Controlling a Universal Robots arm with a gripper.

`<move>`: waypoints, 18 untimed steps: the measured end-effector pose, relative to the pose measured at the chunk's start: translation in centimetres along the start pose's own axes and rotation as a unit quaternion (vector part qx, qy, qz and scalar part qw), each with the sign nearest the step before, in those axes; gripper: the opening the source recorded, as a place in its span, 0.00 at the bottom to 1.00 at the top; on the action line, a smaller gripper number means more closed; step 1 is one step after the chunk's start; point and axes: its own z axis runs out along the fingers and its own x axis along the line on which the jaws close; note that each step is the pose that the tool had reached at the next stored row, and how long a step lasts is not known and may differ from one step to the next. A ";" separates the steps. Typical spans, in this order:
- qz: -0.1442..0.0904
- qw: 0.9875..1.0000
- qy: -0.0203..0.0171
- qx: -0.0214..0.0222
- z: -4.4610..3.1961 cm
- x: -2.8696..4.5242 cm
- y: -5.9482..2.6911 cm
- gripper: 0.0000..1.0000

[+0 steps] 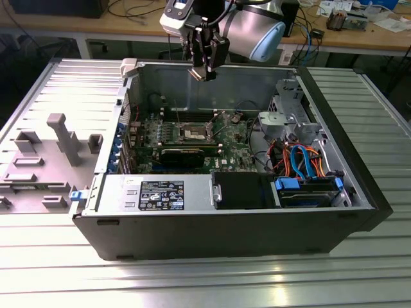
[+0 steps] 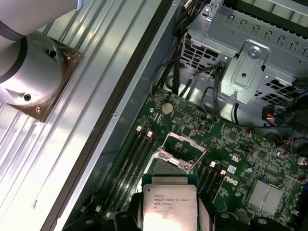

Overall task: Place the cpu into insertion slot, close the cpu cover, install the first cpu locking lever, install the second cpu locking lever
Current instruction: 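Place the cpu into insertion slot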

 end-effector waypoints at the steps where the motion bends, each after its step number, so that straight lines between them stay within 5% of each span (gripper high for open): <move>1: 0.002 1.000 0.000 0.000 0.00 0.00 0.00 0.55; 18: 0.022 1.000 -0.002 0.000 0.03 0.05 -0.09 0.55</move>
